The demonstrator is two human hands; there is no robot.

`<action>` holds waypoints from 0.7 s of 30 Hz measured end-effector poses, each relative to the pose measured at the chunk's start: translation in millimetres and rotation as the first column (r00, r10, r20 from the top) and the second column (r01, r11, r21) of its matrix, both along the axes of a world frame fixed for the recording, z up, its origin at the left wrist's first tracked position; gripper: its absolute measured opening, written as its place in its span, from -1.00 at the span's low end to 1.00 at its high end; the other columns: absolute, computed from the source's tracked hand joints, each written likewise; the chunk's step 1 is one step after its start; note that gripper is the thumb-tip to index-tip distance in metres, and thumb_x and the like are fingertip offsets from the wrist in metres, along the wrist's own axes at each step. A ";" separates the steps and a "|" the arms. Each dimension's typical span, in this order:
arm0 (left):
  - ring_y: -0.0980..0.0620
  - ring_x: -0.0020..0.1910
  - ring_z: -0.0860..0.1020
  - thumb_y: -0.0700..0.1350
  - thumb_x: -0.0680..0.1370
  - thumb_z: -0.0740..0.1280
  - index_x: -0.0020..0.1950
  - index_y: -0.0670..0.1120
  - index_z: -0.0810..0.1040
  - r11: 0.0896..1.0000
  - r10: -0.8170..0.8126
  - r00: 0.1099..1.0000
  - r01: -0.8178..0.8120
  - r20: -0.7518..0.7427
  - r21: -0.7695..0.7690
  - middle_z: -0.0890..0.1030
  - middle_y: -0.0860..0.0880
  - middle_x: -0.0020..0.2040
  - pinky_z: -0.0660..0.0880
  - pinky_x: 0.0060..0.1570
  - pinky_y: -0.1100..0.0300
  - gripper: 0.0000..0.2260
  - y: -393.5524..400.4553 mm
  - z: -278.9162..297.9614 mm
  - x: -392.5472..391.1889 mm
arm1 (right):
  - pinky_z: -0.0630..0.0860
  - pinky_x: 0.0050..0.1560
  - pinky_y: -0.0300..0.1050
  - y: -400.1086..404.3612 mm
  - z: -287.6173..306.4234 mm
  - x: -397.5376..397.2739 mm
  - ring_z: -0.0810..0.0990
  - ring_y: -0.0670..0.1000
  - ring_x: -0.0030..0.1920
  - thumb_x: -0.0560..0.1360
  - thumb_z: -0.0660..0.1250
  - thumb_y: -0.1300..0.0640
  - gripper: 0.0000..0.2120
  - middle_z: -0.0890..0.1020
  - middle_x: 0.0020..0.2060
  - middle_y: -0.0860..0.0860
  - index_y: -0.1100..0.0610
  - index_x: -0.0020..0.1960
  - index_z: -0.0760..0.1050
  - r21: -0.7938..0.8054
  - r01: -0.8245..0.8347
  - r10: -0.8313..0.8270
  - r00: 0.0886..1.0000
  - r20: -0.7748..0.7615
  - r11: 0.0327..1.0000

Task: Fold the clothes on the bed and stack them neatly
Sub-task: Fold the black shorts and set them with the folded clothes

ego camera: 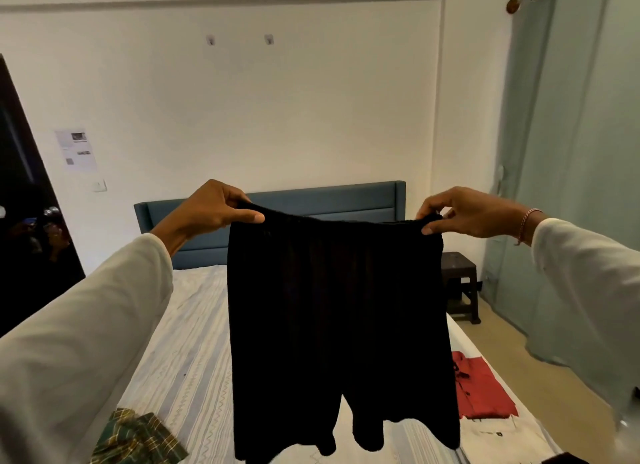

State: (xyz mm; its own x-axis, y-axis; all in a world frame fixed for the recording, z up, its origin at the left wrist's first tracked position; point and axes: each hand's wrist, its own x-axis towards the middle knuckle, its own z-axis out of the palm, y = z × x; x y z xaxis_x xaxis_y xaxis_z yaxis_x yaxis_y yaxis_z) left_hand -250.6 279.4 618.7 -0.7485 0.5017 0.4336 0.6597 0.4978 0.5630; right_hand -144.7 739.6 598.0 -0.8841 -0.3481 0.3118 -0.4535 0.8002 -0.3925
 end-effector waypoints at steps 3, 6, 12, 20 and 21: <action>0.15 -0.31 0.59 0.09 0.33 0.53 -0.10 -0.15 0.70 0.999 0.015 1.000 -0.014 -0.011 0.040 0.68 -0.12 -0.24 0.50 -0.21 0.27 -0.67 5.7 -0.2 1.5 | 0.59 0.20 0.13 -2.1 -8.9 -1.5 0.62 0.11 0.01 0.53 0.43 0.21 -0.89 0.68 -0.04 0.00 0.11 0.05 0.59 0.027 0.021 -0.022 0.999 0.047 0.999; 0.08 -0.21 0.64 0.04 0.34 0.54 -0.04 -0.18 0.68 0.996 -0.016 0.999 0.019 -0.033 0.091 0.70 -0.13 -0.17 0.56 -0.15 0.28 -0.66 11.9 4.0 3.6 | 0.59 0.02 -0.05 -11.8 -14.5 -0.9 0.58 0.06 -0.11 0.53 0.43 0.31 -0.79 0.63 -0.09 0.02 0.06 0.03 0.49 0.079 0.019 -0.028 0.992 0.120 0.997; 0.08 -0.11 0.62 -0.14 0.49 0.52 0.01 -0.15 0.63 0.993 -0.085 0.995 0.089 -0.052 0.076 0.67 -0.09 -0.09 0.56 -0.12 0.30 -0.84 33.3 12.7 9.8 | 0.57 0.25 0.08 -33.4 -37.8 -3.9 0.59 0.14 0.09 0.56 0.39 0.25 -0.59 0.60 0.12 0.06 -0.13 0.25 0.37 0.156 0.058 -0.110 0.929 0.353 0.986; 0.02 -0.07 0.61 -0.21 0.56 0.44 0.09 -0.16 0.54 0.993 -0.072 0.996 0.077 -0.056 0.087 0.63 -0.10 -0.04 0.56 -0.12 0.28 -0.85 50.0 15.8 11.5 | 0.52 0.30 -0.01 -72.1 -53.3 -6.0 0.55 0.05 0.20 0.45 0.52 -0.10 -0.41 0.54 0.26 0.00 0.03 0.35 0.34 0.054 0.102 -0.113 0.958 0.263 0.993; 0.03 -0.09 0.61 -0.22 0.56 0.44 0.09 -0.18 0.54 0.993 -0.079 0.996 0.083 -0.046 0.081 0.64 -0.10 -0.06 0.56 -0.12 0.28 -0.85 53.1 16.4 12.8 | 0.50 0.33 -0.02 -86.4 -54.6 -5.6 0.53 0.02 0.25 0.40 0.53 -0.23 -0.20 0.49 0.30 -0.04 0.03 0.47 0.25 -0.003 0.083 -0.080 0.970 0.230 0.997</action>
